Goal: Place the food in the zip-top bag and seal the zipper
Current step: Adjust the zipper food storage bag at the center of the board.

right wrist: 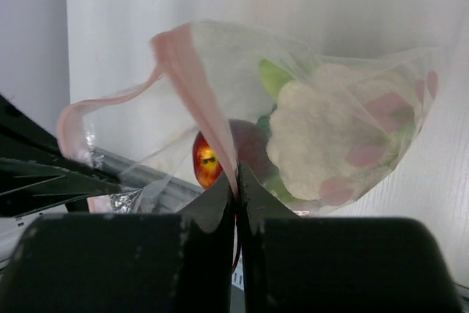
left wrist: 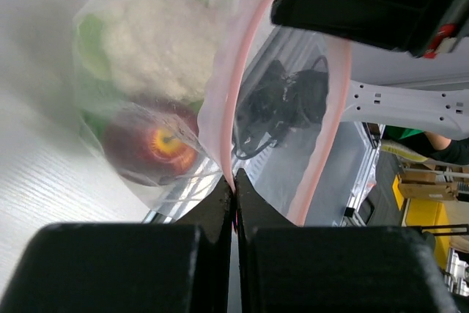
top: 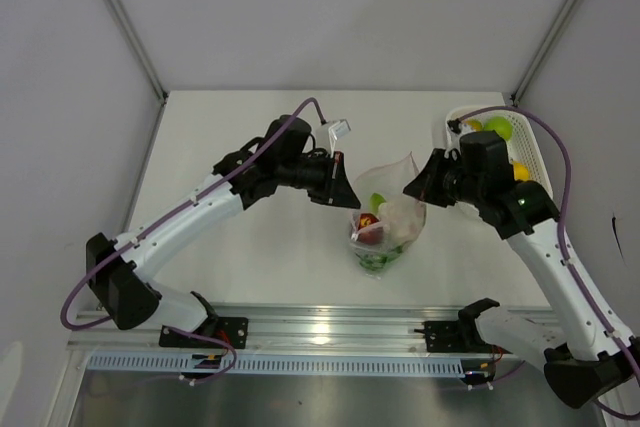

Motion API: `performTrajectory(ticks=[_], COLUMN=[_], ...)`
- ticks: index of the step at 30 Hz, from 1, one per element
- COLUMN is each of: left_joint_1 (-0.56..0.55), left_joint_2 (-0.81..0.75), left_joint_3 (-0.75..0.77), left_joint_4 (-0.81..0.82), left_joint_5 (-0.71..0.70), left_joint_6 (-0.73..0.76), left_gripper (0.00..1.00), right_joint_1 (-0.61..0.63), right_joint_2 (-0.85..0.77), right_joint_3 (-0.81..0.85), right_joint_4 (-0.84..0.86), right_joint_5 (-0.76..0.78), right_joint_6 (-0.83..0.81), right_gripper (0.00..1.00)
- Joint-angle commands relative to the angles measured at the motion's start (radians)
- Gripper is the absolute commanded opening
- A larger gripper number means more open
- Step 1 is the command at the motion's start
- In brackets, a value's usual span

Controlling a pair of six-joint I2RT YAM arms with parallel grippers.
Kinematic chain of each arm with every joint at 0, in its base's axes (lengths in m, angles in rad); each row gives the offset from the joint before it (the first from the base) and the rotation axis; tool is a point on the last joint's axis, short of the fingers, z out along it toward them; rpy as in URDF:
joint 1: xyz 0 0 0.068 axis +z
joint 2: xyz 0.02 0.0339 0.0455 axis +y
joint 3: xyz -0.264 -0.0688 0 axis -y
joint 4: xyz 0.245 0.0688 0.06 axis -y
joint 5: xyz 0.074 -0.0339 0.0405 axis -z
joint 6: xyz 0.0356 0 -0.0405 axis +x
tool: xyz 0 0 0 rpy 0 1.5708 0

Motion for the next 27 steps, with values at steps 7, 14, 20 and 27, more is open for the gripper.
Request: performTrajectory(ticks=[7,14,20,27], left_joint_1=[-0.003,-0.003,-0.003,-0.003], left_joint_2=[-0.051,-0.054,-0.063,-0.068], left_joint_3=[0.046,0.072,0.029,0.02], left_joint_4=[0.024,0.038,0.038,0.047], left_joint_5=[0.003,0.009,0.008,0.014], left_joint_6=[0.005,-0.004,-0.007,-0.01], left_gripper=[0.01,0.01,0.0,0.01], right_joint_1=[-0.046,-0.078,-0.081,-0.083], right_joint_2=[0.004,0.027,0.03,-0.008], right_joint_3=[0.163,0.105,0.189,0.336], right_joint_4=[0.023,0.036,0.01,-0.053], right_joint_5=[-0.048,-0.095,-0.174,-0.203], right_joint_6=[-0.069,-0.073,-0.072,-0.057], right_gripper=[0.09,0.34,0.74,0.99])
